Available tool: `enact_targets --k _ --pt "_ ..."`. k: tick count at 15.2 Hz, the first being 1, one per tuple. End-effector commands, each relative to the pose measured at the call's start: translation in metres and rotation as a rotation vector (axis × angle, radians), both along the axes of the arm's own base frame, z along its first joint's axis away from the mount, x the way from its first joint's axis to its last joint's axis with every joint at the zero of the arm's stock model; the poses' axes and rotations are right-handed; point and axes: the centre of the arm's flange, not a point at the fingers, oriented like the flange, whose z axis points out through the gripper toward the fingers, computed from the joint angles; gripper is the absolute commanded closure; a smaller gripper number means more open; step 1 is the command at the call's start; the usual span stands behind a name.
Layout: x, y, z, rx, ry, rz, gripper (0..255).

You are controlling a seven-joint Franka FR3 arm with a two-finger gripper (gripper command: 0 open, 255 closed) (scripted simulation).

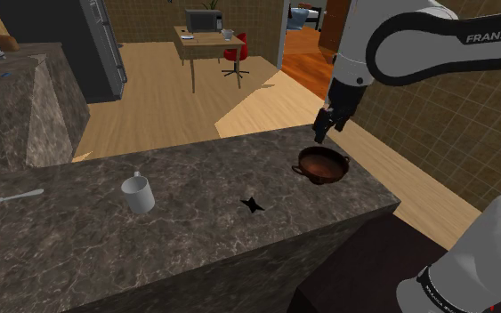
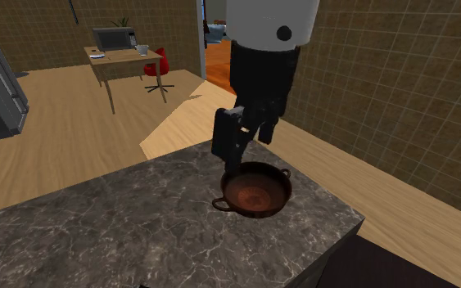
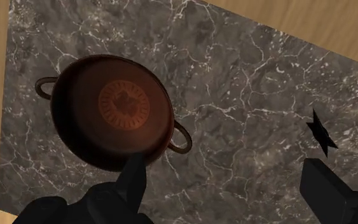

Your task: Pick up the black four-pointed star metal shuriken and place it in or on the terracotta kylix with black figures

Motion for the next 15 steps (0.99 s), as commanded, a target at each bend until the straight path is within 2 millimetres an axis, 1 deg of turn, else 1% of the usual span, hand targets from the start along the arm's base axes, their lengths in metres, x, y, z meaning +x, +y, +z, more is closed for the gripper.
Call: enact_targets --k 1,8,15 --pt "0.016 0.013 -0.020 -0.001 0.012 0.039 0" --pt "0.060 0.069 -0.083 -0.008 0.056 0.172 0" --pt "0.093 0.130 -0.147 -0.015 0.101 0.306 0"
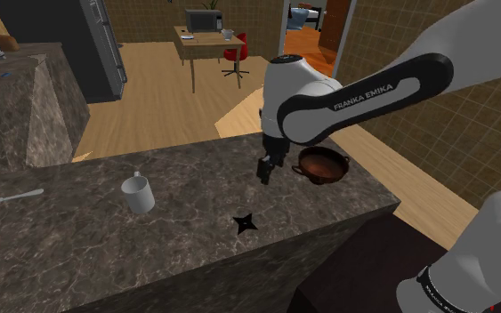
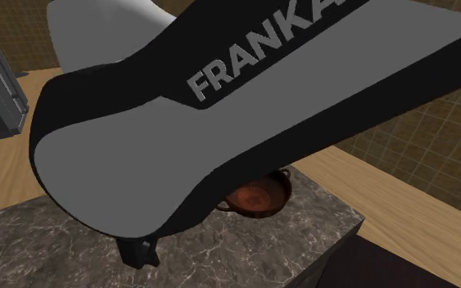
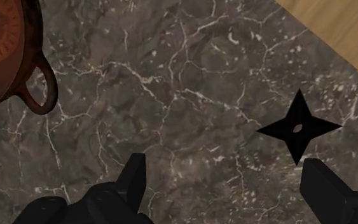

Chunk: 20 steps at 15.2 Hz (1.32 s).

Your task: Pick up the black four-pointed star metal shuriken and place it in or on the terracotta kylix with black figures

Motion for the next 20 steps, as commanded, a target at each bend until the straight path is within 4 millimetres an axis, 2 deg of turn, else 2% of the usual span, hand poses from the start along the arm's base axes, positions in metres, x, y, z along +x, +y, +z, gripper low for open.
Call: enact_targets --k 1,6,14,20 --pt "0.008 0.019 -0.019 -0.002 0.013 0.039 0" --pt "0.022 0.060 -0.061 -0.006 0.041 0.125 0" --pt "0.021 0.058 -0.101 -0.006 0.041 0.125 0" --pt "0.021 0.058 -0.101 -0.006 0.041 0.125 0"
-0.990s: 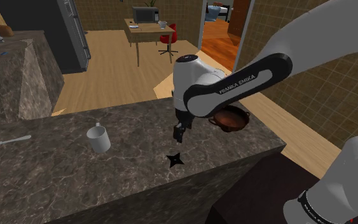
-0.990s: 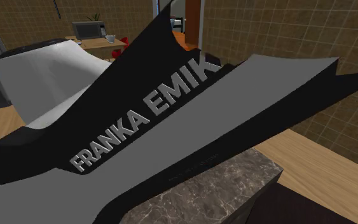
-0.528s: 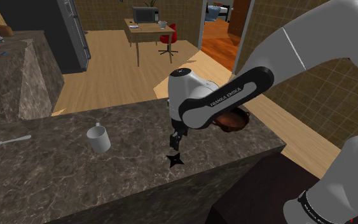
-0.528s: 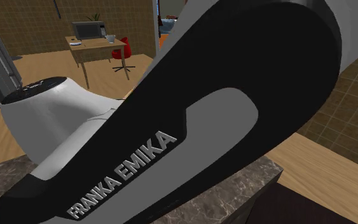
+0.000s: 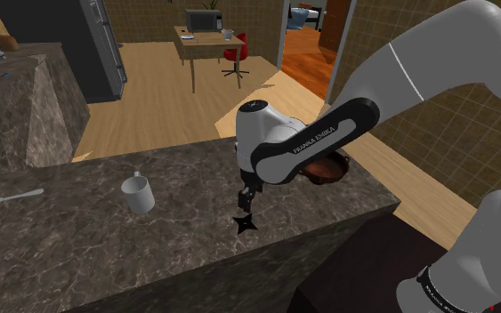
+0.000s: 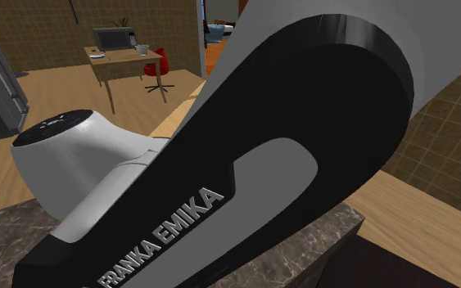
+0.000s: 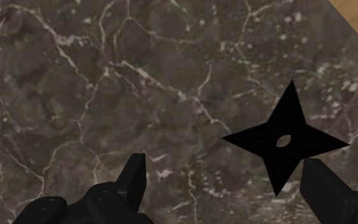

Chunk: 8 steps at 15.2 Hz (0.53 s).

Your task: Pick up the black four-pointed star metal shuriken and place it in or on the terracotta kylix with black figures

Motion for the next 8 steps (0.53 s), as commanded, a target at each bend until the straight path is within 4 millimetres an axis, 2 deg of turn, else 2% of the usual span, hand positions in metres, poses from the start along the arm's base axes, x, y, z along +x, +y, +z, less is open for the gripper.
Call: enact_targets --k 1,2,8 --pt "0.0000 0.0000 0.0000 0.000 0.000 0.000 0" --pt "0.0000 0.0000 0.0000 0.000 0.000 0.000 255" --pt "0.0000 0.0000 0.0000 0.000 0.000 0.000 255"
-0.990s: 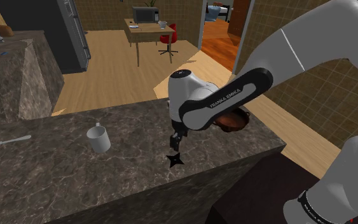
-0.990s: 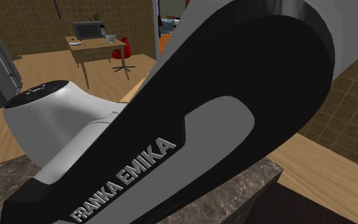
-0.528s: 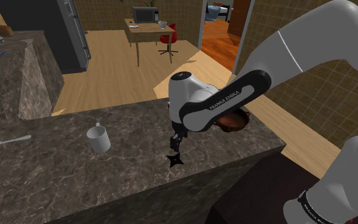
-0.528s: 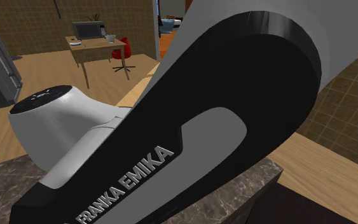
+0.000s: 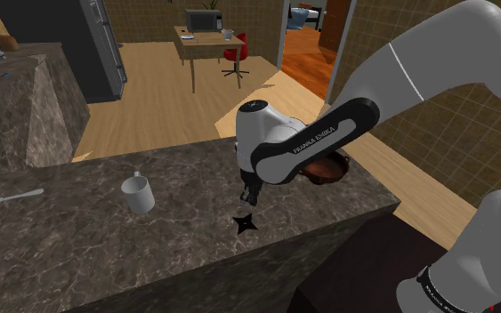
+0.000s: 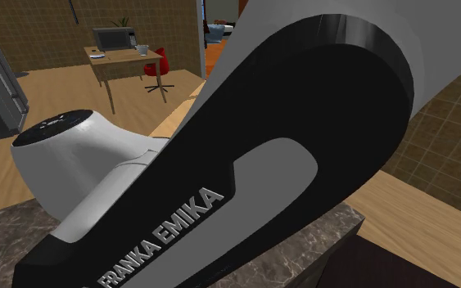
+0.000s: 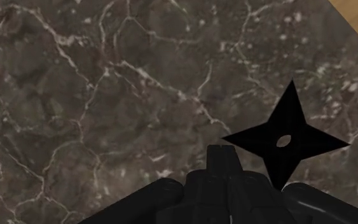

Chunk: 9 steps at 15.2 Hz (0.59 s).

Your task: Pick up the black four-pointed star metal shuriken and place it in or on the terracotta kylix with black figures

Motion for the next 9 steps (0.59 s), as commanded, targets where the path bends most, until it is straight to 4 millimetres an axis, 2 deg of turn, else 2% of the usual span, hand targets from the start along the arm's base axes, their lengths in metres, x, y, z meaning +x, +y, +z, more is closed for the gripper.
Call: enact_targets --k 1,3,4,8,9 --pt "0.000 0.000 0.000 0.000 0.000 0.000 255" --pt "0.000 0.000 0.000 0.000 0.000 0.000 255" --pt "0.000 0.000 0.000 0.000 0.000 0.000 0" --pt "-0.023 0.040 -0.017 0.044 -0.012 0.689 0" --pt "-0.027 0.043 -0.019 0.048 -0.014 0.762 0"
